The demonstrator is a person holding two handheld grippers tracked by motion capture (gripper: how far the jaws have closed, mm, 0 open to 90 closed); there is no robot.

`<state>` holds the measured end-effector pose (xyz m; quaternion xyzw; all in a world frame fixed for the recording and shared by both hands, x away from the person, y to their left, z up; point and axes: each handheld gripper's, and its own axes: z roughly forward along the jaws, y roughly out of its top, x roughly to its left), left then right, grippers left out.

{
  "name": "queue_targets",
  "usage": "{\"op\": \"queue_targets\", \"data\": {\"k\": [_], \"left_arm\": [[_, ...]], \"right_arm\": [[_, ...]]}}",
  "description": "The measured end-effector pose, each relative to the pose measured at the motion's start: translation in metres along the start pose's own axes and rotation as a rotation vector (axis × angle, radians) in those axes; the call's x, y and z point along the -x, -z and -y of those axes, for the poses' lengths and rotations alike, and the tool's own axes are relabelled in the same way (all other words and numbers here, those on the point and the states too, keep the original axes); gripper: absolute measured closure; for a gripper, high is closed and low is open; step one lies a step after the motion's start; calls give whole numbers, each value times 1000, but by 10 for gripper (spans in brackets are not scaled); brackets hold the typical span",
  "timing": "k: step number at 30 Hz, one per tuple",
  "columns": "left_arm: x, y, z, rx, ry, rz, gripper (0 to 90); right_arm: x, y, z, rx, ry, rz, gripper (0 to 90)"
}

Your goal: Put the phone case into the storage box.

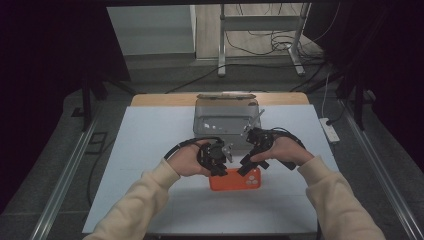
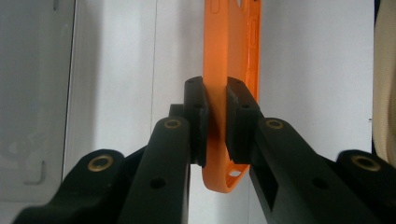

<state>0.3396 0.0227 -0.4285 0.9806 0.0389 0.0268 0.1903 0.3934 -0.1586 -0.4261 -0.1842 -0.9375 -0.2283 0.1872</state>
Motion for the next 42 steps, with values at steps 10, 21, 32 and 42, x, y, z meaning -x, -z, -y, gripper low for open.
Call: {"op": "queue_targets", "data": {"k": [10, 21, 32, 42], "left_arm": [[0, -2, -3, -7, -11, 2, 806], [-4, 2, -2, 20, 19, -15, 780], [-6, 9, 5, 118, 87, -65, 608], [-9, 20, 21, 213, 194, -158, 340]], "right_arm": [[4, -11, -7, -80, -14, -40, 574], [7, -15, -11, -122, 0, -63, 770], [7, -9, -7, -64, -1, -44, 812], [7, -3, -3, -32, -26, -24, 812]]}}
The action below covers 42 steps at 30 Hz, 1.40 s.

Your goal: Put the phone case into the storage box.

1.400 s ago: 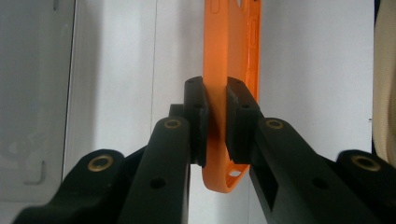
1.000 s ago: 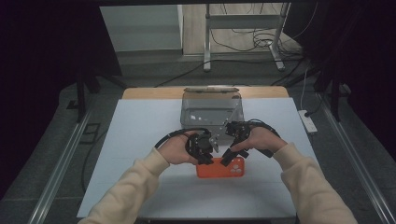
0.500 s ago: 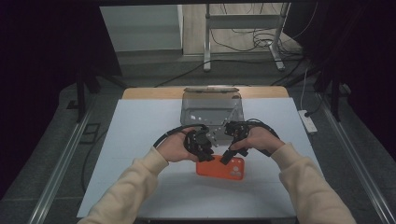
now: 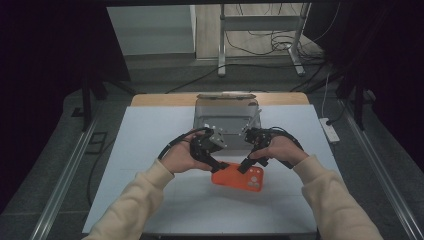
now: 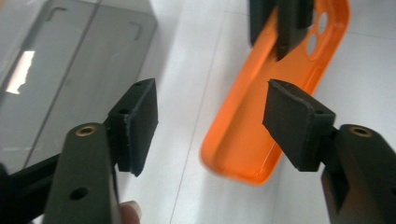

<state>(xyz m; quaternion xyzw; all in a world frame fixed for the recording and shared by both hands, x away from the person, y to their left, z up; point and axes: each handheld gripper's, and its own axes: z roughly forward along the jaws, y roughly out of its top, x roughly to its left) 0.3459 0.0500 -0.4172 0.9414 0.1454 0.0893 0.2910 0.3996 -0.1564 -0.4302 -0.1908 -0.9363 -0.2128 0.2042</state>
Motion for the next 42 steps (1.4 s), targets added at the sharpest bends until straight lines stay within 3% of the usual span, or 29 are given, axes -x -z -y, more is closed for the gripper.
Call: {"op": "queue_targets", "data": {"k": [5, 17, 22, 25, 36, 42], "left_arm": [[-1, 9, 12, 36, 57, -39, 304], [0, 17, 49, 84, 160, -64, 289], [1, 20, 61, 99, 183, -86, 286], [3, 21, 67, 116, 199, -79, 286], [7, 20, 78, 129, 227, -100, 282], [9, 18, 84, 127, 249, -119, 280]], "right_arm": [[0, 1, 1, 13, -6, 9, 812], [0, 0, 3, 28, -8, 12, 810], [0, 3, 4, 43, -17, 28, 811], [-2, 6, 5, 62, -30, 37, 811], [-4, 10, 10, 148, -48, 68, 814], [-9, 15, 13, 203, -75, 116, 815]]}}
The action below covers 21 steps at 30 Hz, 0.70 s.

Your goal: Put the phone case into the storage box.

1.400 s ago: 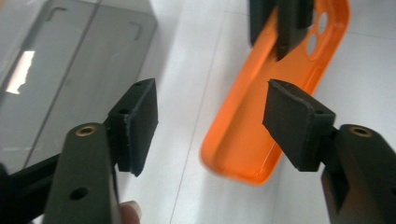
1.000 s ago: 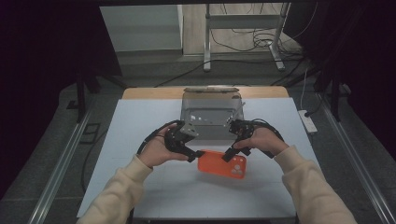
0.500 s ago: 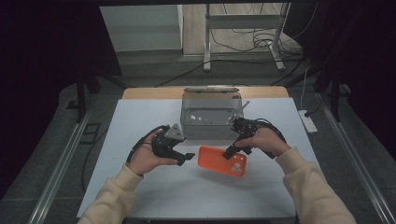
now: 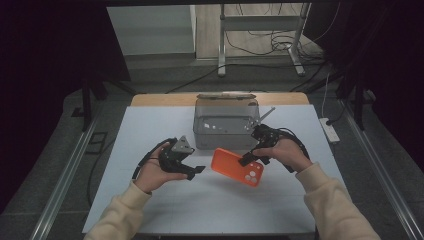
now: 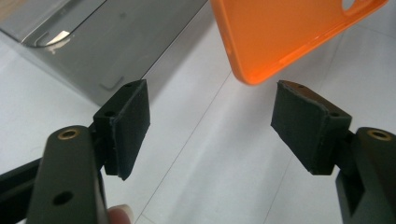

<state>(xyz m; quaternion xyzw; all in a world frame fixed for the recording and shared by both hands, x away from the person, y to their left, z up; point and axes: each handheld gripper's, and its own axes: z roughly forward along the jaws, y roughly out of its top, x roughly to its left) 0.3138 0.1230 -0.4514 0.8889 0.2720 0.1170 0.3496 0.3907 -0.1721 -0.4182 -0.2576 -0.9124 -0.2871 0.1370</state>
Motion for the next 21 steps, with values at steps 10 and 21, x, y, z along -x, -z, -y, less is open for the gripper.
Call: {"op": "queue_targets", "data": {"k": [10, 21], "left_arm": [[-1, 4, 14, 13, 43, -25, 279], [-5, 10, 34, 27, 92, -55, 277]], "right_arm": [[-6, 7, 2, 79, -36, 28, 816], [-8, 12, 2, 137, -63, 44, 816]]}}
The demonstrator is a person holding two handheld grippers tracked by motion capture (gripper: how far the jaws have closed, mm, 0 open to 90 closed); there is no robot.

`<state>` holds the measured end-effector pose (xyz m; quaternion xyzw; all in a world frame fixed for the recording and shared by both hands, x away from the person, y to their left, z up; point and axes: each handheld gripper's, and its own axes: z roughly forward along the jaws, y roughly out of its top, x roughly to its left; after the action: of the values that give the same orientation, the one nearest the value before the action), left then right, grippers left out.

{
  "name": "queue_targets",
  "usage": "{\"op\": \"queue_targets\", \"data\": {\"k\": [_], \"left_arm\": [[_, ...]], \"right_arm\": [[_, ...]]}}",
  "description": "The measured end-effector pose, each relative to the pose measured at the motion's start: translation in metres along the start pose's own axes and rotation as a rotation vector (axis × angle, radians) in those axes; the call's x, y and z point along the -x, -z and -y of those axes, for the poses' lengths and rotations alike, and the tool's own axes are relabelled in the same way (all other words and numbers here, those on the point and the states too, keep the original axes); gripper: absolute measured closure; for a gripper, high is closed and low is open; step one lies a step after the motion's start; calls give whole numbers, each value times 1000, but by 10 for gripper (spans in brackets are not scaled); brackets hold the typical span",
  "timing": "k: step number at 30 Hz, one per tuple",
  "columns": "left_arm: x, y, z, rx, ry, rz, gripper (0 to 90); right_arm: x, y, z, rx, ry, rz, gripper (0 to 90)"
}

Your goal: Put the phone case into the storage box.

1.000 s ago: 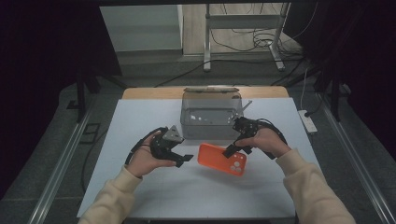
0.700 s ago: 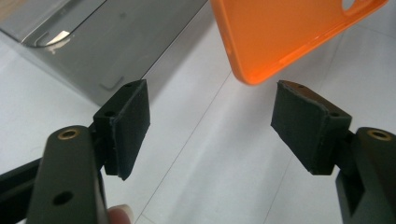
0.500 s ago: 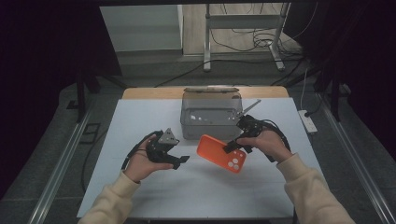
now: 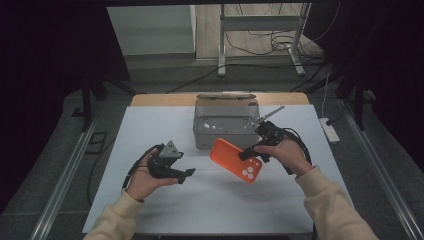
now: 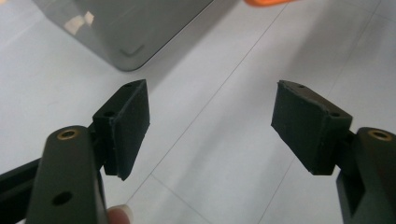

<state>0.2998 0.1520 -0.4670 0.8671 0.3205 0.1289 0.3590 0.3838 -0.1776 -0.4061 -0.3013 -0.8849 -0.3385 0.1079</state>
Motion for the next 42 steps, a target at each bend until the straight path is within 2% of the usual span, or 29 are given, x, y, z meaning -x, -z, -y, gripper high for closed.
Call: {"op": "queue_targets", "data": {"k": [5, 6, 13, 21, 34, 42], "left_arm": [[-3, 3, 10, -8, 35, -17, 274], [-4, 3, 13, -5, 53, -25, 274], [-10, 8, 25, 24, 114, -40, 263], [-14, 12, 38, 53, 170, -69, 257], [-13, 18, 57, 70, 200, -92, 254], [-16, 24, 68, 99, 246, -123, 256]], "right_arm": [[1, 2, 0, 26, -13, 8, 815], [1, 2, 0, 30, -15, 9, 815], [2, 4, 0, 43, -23, 15, 814], [0, 6, 0, 66, -30, 26, 814], [-8, 18, -4, 120, -53, 93, 814], [-11, 19, -8, 130, -69, 117, 813]]}}
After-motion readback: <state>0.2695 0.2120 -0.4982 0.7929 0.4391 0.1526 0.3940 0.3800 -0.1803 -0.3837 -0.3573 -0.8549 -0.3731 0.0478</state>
